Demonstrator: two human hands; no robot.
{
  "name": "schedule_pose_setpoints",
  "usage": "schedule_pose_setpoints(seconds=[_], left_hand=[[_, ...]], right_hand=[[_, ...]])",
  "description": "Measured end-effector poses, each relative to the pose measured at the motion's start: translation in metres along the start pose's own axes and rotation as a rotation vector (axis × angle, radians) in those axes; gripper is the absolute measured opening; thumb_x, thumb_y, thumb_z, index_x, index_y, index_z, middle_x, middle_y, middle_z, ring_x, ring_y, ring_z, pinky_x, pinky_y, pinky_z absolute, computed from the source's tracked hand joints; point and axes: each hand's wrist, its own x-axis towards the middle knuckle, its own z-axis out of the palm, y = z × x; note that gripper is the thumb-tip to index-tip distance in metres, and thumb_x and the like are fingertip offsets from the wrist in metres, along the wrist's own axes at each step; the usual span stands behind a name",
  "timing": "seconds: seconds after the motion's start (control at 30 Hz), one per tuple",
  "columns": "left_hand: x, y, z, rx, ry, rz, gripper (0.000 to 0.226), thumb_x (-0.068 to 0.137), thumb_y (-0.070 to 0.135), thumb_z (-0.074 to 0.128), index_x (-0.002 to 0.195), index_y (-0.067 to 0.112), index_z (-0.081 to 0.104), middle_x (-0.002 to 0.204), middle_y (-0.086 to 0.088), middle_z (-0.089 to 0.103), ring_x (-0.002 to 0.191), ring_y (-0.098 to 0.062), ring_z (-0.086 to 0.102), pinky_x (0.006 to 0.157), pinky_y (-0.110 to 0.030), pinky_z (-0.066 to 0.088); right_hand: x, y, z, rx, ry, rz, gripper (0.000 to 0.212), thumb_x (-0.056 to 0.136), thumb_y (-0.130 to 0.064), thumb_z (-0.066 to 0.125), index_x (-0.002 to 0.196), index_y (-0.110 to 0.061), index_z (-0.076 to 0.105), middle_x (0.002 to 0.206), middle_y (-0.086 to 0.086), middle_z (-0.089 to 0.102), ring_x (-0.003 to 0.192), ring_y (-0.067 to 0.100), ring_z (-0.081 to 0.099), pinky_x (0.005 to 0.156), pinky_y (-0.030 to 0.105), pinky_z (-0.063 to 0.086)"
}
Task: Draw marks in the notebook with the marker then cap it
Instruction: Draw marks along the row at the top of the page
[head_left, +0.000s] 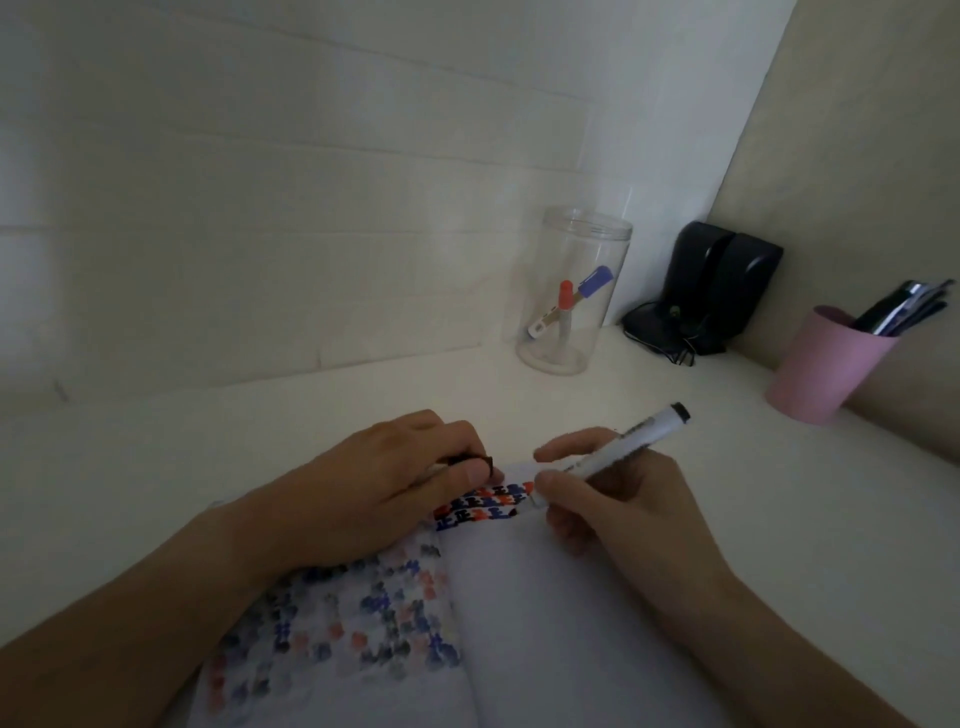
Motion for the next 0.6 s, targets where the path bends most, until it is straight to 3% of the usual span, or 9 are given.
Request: schedule_pose_setpoints(seconds=[0.13,0.3,0.43,0.5,0.6], left_hand=[[0.0002,-0.0053,-0.0012,0.025,0.04,0.064,0.034,0.1,0.056,0.041,0.118,0.039,0.065,0.104,0.027,0.064,0.102,0.008,0.057,0.085,-0.016,0.046],[0.0009,-0.0081,-0.0021,0.038,0.039,0.103,0.026,0.097,0.048,0.056,0.114,0.035,0.07,0.118,0.024,0.068,0.11,0.005,0.059,0.091,-0.019,0.049],[0.0012,-0.0073,-0.0017,0.037,0.044,0.104,0.024,0.095,0.043,0.061,0.113,0.032,0.073,0.119,0.023,0.068,0.111,0.006,0.058,0.093,-0.016,0.047],[0.001,-0.0069,-0.0022,0.041,0.042,0.103,0.024,0.094,0.041,0.063,0.114,0.031,0.073,0.119,0.023,0.068,0.111,0.007,0.058,0.093,-0.015,0.047],[0.0003,-0.0064,-0.0032,0.045,0.039,0.102,0.022,0.095,0.04,0.064,0.113,0.032,0.073,0.119,0.022,0.068,0.112,0.006,0.059,0.093,-0.017,0.048]], right_hand=[[0.0009,0.0055,0.0013,-0.073,0.055,-0.005,0.009,0.083,-0.007,0.078,0.08,-0.015,0.08,0.068,0.012,0.078,0.06,0.028,0.074,0.059,0.031,0.063],[-0.0005,0.0061,-0.0012,-0.107,0.058,0.004,0.006,0.08,-0.015,0.078,0.079,-0.02,0.08,0.069,0.008,0.079,0.06,0.023,0.075,0.059,0.027,0.062],[-0.0018,0.0071,-0.0019,-0.138,0.028,-0.004,0.003,0.078,-0.024,0.078,0.079,-0.023,0.081,0.071,0.002,0.08,0.058,0.011,0.072,0.056,0.022,0.058],[-0.0027,0.0075,-0.0015,-0.159,0.029,-0.008,0.013,0.072,-0.034,0.076,0.079,-0.026,0.081,0.074,-0.002,0.081,0.062,0.009,0.073,0.057,0.019,0.057],[-0.0016,0.0095,-0.0014,-0.17,0.031,-0.007,0.013,0.072,-0.035,0.077,0.08,-0.026,0.082,0.076,-0.003,0.081,0.064,0.006,0.074,0.057,0.016,0.055]])
